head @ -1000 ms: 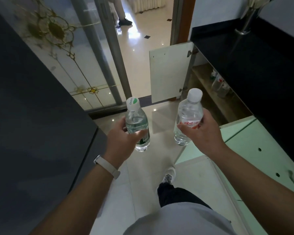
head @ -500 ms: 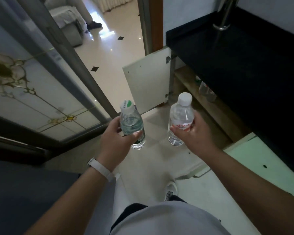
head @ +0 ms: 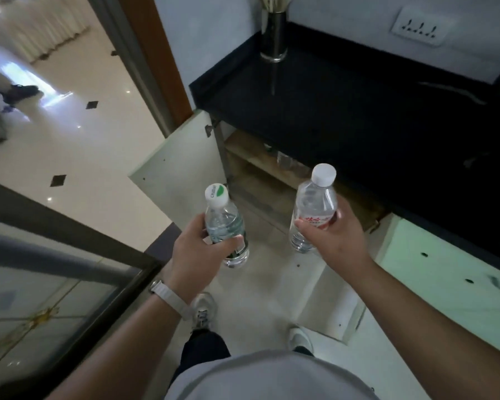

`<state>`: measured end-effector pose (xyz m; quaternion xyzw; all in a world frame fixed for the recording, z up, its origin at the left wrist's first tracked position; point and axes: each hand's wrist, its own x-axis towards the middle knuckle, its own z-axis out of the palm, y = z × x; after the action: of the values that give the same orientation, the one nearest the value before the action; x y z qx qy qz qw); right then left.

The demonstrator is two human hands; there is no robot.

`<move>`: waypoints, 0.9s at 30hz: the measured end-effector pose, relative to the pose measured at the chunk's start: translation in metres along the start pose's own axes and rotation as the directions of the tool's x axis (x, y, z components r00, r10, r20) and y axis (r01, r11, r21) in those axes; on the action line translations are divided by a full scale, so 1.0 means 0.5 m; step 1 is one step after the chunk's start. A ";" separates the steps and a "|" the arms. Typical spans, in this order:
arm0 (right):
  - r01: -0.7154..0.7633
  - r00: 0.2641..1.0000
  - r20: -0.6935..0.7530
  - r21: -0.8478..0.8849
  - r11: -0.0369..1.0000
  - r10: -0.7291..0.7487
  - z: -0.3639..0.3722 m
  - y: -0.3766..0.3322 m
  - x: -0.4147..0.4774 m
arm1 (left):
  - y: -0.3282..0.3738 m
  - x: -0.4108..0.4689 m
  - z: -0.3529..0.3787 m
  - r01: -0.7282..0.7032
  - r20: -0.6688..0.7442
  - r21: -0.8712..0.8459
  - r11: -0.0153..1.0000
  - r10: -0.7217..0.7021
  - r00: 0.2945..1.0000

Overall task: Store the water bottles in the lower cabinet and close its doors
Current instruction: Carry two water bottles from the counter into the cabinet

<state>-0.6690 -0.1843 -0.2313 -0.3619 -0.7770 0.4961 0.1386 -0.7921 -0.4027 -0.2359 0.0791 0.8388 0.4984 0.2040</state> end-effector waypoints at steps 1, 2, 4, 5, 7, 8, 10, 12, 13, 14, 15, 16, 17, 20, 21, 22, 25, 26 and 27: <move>-0.029 0.999 -0.031 0.004 1.000 0.029 0.019 -0.009 0.004 | -0.004 0.033 -0.019 -0.009 0.036 0.018 1.000 0.008 0.999; -0.058 0.996 -0.064 0.000 0.998 0.058 0.039 -0.018 0.006 | -0.007 0.062 -0.041 -0.020 0.074 0.040 0.999 0.017 0.997; -0.101 0.985 -0.143 -0.025 0.995 0.096 0.084 -0.038 0.006 | -0.012 0.118 -0.091 -0.037 0.123 0.057 0.998 0.030 0.992; -0.127 0.976 -0.180 -0.021 0.992 0.121 0.106 -0.051 0.005 | -0.015 0.147 -0.117 -0.047 0.148 0.060 0.997 0.038 0.988; -0.174 0.957 -0.230 0.019 0.985 0.174 0.147 -0.071 0.001 | -0.023 0.200 -0.158 -0.067 0.218 0.067 0.995 0.051 0.975; -0.184 0.949 -0.254 0.036 0.982 0.187 0.165 -0.079 -0.001 | -0.025 0.224 -0.173 -0.078 0.250 0.067 0.995 0.059 0.966; -0.191 0.932 -0.305 0.055 0.980 0.198 0.192 -0.098 -0.007 | -0.026 0.263 -0.195 -0.092 0.288 0.061 0.994 0.071 0.955; -0.204 0.910 -0.355 0.068 0.977 0.215 0.213 -0.117 -0.008 | -0.020 0.296 -0.208 -0.135 0.333 0.070 0.988 0.104 0.937; -0.219 0.899 -0.373 0.072 0.973 0.230 0.221 -0.124 -0.009 | -0.018 0.311 -0.210 -0.159 0.363 0.078 0.984 0.120 0.924; -0.231 0.890 -0.385 0.080 0.970 0.243 0.228 -0.132 -0.012 | -0.016 0.324 -0.211 -0.171 0.389 0.078 0.982 0.128 0.912; -0.238 0.884 -0.394 0.086 0.967 0.253 0.233 -0.138 -0.014 | -0.013 0.337 -0.210 -0.178 0.413 0.076 0.981 0.132 0.901; -0.245 0.877 -0.404 0.088 0.966 0.259 0.236 -0.144 -0.017 | -0.009 0.348 -0.206 -0.189 0.435 0.076 0.979 0.138 0.890; -0.248 0.873 -0.412 0.087 0.965 0.262 0.237 -0.151 -0.020 | -0.003 0.355 -0.199 -0.201 0.458 0.080 0.976 0.143 0.877; -0.266 0.856 -0.440 0.073 0.961 0.270 0.235 -0.165 -0.031 | 0.012 0.372 -0.174 -0.235 0.507 0.071 0.969 0.168 0.846; -0.273 0.849 -0.451 0.074 0.959 0.276 0.233 -0.166 -0.033 | 0.015 0.375 -0.165 -0.243 0.520 0.069 0.968 0.173 0.837; -0.277 0.842 -0.461 0.077 0.958 0.281 0.233 -0.164 -0.037 | 0.016 0.378 -0.155 -0.248 0.535 0.072 0.966 0.173 0.827; -0.310 0.810 -0.493 0.098 0.946 0.317 0.232 -0.150 -0.041 | 0.018 0.384 -0.120 -0.257 0.573 0.085 0.963 0.164 0.803; -0.324 0.799 -0.500 0.110 0.940 0.335 0.231 -0.143 -0.041 | 0.018 0.384 -0.107 -0.265 0.581 0.093 0.960 0.164 0.797; -0.334 0.790 -0.504 0.124 0.935 0.349 0.230 -0.134 -0.041 | 0.019 0.383 -0.095 -0.278 0.587 0.102 0.955 0.168 0.792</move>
<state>-0.7490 -0.2923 -0.2237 -0.6139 -0.6255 0.4081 0.2556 -0.9858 -0.3718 -0.2584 0.3421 0.7655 0.3928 0.3777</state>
